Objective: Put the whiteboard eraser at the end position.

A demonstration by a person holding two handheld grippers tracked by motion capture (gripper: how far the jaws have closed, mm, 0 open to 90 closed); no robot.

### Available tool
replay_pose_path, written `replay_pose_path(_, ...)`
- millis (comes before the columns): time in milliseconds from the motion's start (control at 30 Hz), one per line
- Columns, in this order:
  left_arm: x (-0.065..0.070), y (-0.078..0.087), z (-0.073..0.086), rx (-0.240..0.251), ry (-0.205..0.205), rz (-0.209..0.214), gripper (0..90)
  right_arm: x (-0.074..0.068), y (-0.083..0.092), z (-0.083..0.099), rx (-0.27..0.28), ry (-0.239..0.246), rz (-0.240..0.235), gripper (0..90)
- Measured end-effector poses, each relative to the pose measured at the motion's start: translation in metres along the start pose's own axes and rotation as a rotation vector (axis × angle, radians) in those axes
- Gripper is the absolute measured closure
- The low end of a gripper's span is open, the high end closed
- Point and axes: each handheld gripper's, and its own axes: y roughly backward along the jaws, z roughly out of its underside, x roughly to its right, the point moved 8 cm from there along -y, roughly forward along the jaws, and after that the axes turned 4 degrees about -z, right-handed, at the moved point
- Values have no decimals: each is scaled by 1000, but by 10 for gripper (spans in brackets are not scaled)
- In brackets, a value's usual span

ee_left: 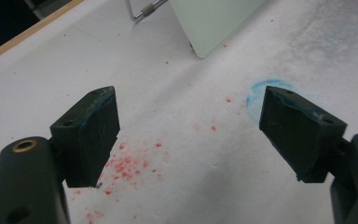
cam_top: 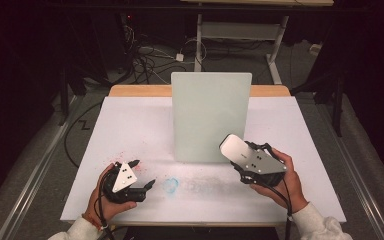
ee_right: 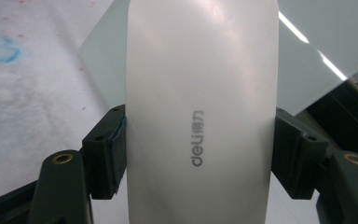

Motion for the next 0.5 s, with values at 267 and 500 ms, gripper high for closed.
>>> replay_pose_path(267, -1, 1, 0, 6, 7, -2, 194, -26, -5, 2, -62, 37, -171, 310)
replay_pose_path(500, -1, 2, 0, 5, 11, -2, 194, -55, -22, 7, -149, 95, -323, 310)
